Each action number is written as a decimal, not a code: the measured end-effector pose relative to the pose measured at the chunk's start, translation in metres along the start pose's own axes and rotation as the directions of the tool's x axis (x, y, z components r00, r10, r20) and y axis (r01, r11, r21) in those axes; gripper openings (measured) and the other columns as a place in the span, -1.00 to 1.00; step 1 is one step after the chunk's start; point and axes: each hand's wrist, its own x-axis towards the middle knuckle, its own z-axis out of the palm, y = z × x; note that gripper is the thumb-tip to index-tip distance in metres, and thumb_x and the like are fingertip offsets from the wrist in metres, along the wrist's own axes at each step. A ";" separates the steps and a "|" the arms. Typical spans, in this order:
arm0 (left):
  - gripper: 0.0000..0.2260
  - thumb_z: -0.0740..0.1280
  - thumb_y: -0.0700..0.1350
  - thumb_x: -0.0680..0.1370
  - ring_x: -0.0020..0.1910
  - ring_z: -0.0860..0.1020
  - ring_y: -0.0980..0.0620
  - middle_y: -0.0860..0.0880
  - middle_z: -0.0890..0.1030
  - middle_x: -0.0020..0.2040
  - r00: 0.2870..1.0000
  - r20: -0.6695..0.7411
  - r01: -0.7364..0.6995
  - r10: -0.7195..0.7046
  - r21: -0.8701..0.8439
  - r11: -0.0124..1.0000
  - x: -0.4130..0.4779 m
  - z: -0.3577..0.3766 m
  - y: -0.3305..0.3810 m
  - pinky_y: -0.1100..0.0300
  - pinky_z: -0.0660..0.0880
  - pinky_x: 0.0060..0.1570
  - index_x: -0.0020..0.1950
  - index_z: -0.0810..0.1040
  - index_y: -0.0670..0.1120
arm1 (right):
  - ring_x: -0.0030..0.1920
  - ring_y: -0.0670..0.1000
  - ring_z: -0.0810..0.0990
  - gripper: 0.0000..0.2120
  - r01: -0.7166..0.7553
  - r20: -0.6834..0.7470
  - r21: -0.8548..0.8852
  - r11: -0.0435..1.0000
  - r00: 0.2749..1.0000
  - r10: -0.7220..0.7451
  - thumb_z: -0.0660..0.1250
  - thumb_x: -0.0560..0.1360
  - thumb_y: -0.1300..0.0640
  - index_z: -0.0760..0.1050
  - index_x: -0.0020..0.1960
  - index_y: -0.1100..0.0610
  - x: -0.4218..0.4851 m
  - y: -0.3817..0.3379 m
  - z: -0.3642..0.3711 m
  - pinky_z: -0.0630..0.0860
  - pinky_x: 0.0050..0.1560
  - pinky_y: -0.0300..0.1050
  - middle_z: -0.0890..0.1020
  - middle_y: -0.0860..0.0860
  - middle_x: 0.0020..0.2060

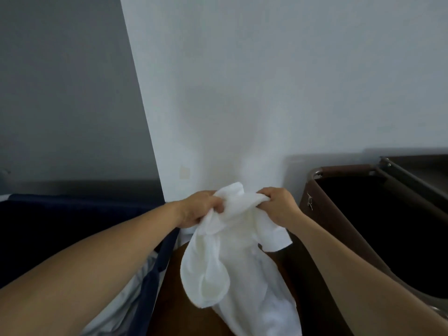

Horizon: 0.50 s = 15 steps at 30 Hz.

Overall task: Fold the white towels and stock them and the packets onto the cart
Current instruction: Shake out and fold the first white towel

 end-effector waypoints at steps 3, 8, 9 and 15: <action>-0.81 0.27 -0.23 0.42 -0.01 0.59 -0.19 -0.14 0.60 -0.03 0.998 -0.049 0.061 -0.051 0.235 0.970 -0.001 -0.004 -0.008 0.03 0.53 -0.04 0.02 0.56 -0.15 | -0.03 0.06 0.60 -0.86 0.039 0.031 -0.087 0.995 0.999 -0.036 0.40 0.50 0.21 0.68 0.02 0.09 -0.003 -0.011 -0.003 0.57 0.03 -0.01 0.66 0.00 -0.06; -0.39 0.41 -0.10 0.48 0.27 0.44 0.01 0.04 0.42 0.32 0.998 0.049 -0.045 0.026 0.417 0.908 -0.009 0.005 -0.001 0.15 0.43 0.17 0.48 0.24 0.06 | -0.11 -0.01 0.63 -0.88 0.061 0.020 -0.126 0.990 0.998 -0.059 0.40 0.42 0.16 0.64 -0.10 -0.03 -0.002 -0.028 -0.001 0.61 -0.07 -0.02 0.67 -0.09 -0.18; -0.31 0.46 -0.04 0.45 0.27 0.46 0.04 0.07 0.43 0.33 0.991 0.125 -0.095 0.046 0.422 0.902 -0.010 0.010 0.004 0.15 0.45 0.21 0.50 0.21 0.11 | -0.13 -0.02 0.63 -0.91 0.080 0.028 -0.154 0.985 0.997 -0.077 0.40 0.42 0.12 0.64 -0.11 -0.04 -0.002 -0.033 0.000 0.62 -0.08 -0.02 0.67 -0.10 -0.19; -0.84 0.37 -0.06 0.54 -0.06 0.55 -0.02 -0.04 0.58 -0.01 0.968 0.035 -0.202 0.249 0.700 0.685 -0.002 0.023 0.015 0.11 0.49 -0.05 0.08 0.54 -0.05 | -0.17 -0.07 0.61 -0.84 0.111 0.018 -0.183 0.977 0.994 -0.109 0.50 0.37 -0.11 0.64 -0.14 -0.06 -0.001 -0.038 -0.004 0.57 -0.16 -0.08 0.66 -0.13 -0.23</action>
